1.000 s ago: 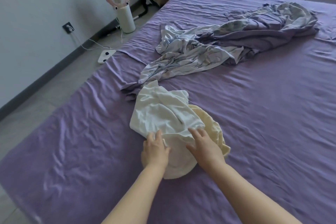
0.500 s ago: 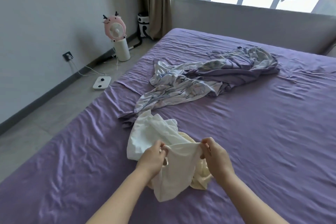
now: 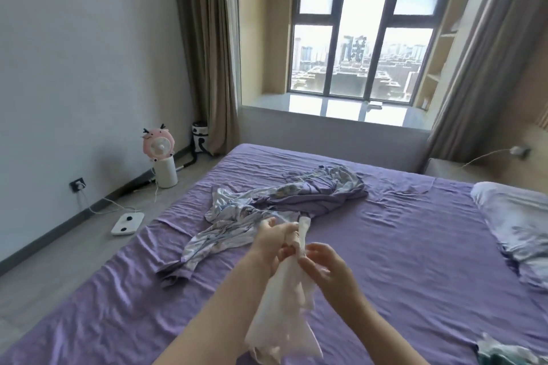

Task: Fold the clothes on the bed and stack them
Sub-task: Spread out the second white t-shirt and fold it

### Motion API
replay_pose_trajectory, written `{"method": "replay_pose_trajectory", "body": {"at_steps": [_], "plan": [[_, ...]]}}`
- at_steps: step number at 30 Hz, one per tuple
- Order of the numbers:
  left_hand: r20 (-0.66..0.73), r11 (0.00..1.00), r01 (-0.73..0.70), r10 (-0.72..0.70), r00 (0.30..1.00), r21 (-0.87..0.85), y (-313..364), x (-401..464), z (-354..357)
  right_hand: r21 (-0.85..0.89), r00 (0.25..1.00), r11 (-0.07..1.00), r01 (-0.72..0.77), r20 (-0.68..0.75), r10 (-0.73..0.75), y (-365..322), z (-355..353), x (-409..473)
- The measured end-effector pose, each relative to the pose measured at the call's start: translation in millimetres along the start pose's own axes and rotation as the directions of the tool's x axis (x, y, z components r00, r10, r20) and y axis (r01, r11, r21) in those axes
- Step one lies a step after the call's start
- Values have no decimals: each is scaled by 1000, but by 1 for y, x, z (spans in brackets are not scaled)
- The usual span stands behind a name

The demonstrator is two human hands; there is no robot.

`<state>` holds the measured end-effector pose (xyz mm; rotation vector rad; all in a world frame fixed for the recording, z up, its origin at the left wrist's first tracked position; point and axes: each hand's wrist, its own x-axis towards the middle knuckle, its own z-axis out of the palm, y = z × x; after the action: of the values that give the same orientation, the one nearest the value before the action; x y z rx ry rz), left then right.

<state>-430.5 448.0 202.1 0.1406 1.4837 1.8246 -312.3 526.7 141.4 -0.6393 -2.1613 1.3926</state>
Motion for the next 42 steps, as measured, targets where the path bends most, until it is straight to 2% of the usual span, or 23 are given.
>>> {"method": "replay_pose_trajectory", "body": {"at_steps": [4,8,10,11,14,15,19,22,26,28,29,31,33,35,36,38,42], "plan": [[108,996,-39,31,994,75,16,-54,49,-242,997,970,26,-67,-43,-23,-47,-34],[253,916,-201,115,960,346,31,-109,83,-322,981,947,5,-183,-67,-52,-107,-65],[299,807,-318,185,936,497,36,-132,93,-351,965,936,31,-233,-119,-67,-137,-79],[329,720,-387,228,916,576,37,-143,99,-371,959,928,42,-245,-142,-76,-150,-87],[439,363,-533,313,842,764,36,-174,115,-372,948,925,76,-260,-183,-99,-184,-111],[457,297,-543,314,832,785,33,-184,121,-356,947,930,88,-260,-190,-106,-192,-119],[492,177,-558,312,813,811,18,-219,149,-366,937,919,150,-243,-250,-125,-219,-152],[503,85,-575,393,770,814,5,-239,166,-315,930,938,148,-278,-240,-132,-237,-174],[457,-71,-484,474,753,872,-9,-250,175,-360,923,918,165,-272,-273,-144,-264,-197],[426,-62,-440,405,809,896,-20,-251,171,-371,916,913,170,-283,-285,-153,-278,-206],[410,-13,-433,350,842,901,-26,-249,168,-387,909,907,168,-295,-294,-156,-285,-210],[396,205,-435,206,895,877,-41,-246,158,-450,895,881,149,-318,-314,-159,-298,-218],[393,430,-389,84,916,814,-57,-245,148,-502,886,856,122,-333,-322,-157,-309,-225],[387,554,-358,69,920,752,-73,-245,137,-529,886,843,97,-339,-315,-149,-318,-231],[378,585,-357,91,921,728,-80,-245,132,-545,888,835,81,-341,-308,-143,-321,-233],[360,580,-394,180,916,713,-89,-245,120,-586,896,810,22,-347,-275,-130,-326,-238],[418,449,-529,328,847,720,-85,-241,102,-616,922,787,-28,-321,-218,-110,-321,-243]]}}
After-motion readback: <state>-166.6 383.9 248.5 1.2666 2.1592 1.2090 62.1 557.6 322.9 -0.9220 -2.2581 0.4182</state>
